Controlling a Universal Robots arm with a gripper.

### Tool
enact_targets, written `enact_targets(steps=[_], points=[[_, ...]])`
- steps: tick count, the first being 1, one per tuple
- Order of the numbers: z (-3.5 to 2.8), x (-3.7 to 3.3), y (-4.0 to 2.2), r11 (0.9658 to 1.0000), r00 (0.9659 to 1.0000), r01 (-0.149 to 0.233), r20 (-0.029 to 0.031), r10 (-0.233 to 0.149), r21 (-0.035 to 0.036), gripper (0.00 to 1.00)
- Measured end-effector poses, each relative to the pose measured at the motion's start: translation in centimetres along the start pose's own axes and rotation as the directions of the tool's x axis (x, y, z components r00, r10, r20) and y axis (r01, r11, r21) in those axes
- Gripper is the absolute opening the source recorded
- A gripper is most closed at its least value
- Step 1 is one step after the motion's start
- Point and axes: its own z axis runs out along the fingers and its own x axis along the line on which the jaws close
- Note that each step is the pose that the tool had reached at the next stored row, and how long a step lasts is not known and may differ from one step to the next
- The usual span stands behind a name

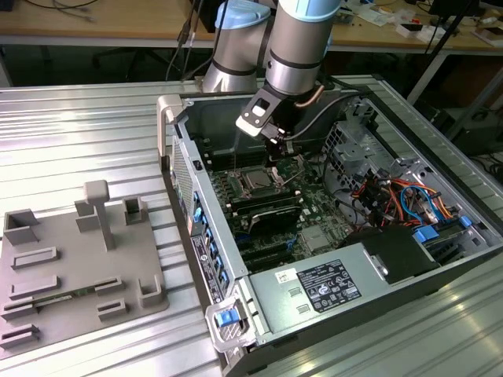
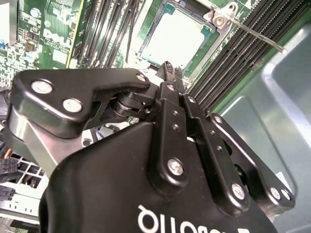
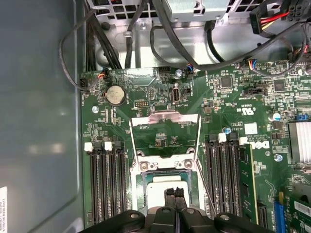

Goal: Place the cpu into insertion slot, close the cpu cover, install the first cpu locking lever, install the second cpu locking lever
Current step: 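Close the cpu cover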

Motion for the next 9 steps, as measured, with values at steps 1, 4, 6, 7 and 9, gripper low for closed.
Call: enact_targets(steps=[1,4,6,7,9], points=[[0.0,0.0,0.0,1.0,1.0,0.0,-0.0001,0.0,-0.0001,0.11],[-0.01,0.0,0.0,1.0,1.0,0.0,0.0,0.0,0.0,0.11],[-0.01,0.0,0.0,1.0,1.0,0.0,-0.0001,0.0,0.0,0.11],[-0.01,0.0,0.0,1.0,1.0,0.0,-0.0001,0.0,0.0,0.11],[-0.01,0.0,0.0,1.0,1.0,0.0,0.0,0.0,0.0,0.11]])
